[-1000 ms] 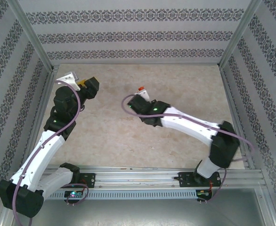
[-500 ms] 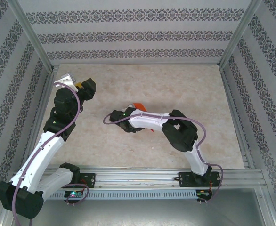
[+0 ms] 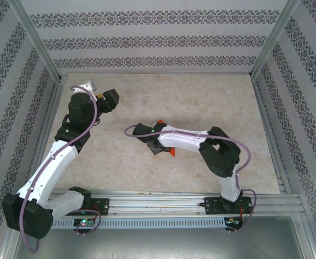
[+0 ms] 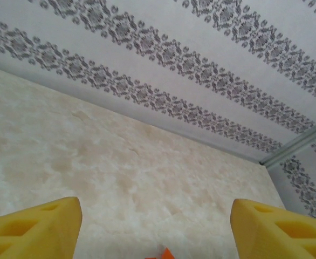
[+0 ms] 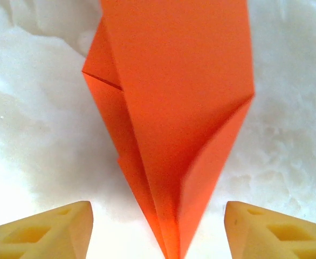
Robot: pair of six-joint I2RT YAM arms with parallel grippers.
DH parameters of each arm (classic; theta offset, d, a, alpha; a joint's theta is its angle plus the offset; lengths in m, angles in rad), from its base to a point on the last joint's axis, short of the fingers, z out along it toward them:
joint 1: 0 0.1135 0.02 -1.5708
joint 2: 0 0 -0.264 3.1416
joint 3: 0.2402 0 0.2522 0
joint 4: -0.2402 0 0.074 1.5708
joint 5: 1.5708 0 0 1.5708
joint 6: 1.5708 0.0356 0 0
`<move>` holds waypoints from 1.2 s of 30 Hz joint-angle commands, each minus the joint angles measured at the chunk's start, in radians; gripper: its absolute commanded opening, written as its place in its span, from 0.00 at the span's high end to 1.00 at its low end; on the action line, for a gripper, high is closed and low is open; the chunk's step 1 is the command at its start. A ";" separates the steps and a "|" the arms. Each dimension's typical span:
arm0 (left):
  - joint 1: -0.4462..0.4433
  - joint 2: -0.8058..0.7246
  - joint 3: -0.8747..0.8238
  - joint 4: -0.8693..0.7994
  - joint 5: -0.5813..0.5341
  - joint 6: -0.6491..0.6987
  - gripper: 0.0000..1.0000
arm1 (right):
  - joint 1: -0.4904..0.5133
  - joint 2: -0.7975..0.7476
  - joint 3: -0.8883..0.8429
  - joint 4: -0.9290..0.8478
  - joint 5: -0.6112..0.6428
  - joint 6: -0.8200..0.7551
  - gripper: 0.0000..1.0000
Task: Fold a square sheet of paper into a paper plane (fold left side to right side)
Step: Turn over the paper at the center of the table, then pick up the paper from the center of the table.
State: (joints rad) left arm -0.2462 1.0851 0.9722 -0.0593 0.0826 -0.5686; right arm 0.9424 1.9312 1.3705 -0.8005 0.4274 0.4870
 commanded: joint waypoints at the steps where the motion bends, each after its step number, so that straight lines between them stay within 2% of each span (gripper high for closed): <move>1: 0.019 0.041 0.053 -0.055 0.133 -0.007 0.26 | -0.027 -0.145 -0.088 0.088 -0.077 0.038 0.31; 4: 0.019 0.084 0.058 -0.100 0.224 -0.016 0.27 | -0.061 -0.254 -0.183 0.150 -0.103 0.043 0.29; 7: 0.017 0.116 0.023 -0.118 0.320 -0.053 0.31 | -0.102 -0.358 -0.273 0.217 -0.121 0.055 0.27; 13: -0.038 0.167 -0.131 -0.021 0.446 -0.171 0.33 | -0.201 -0.555 -0.459 0.369 -0.175 0.084 0.23; 17: -0.120 0.222 -0.218 0.101 0.450 -0.250 0.33 | -0.284 -0.670 -0.574 0.452 -0.230 0.109 0.18; 22: -0.216 0.361 -0.205 0.199 0.447 -0.294 0.34 | -0.397 -0.832 -0.752 0.602 -0.292 0.150 0.02; 30: -0.276 0.570 -0.136 0.319 0.422 -0.343 0.38 | -0.634 -0.989 -0.970 0.785 -0.546 0.240 0.02; 36: -0.278 0.662 -0.089 0.341 0.385 -0.350 0.38 | -0.724 -1.065 -1.057 0.827 -0.662 0.259 0.02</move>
State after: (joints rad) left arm -0.5129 1.7187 0.8463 0.2173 0.4915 -0.8993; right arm 0.2375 0.8948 0.3443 -0.0353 -0.1398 0.7181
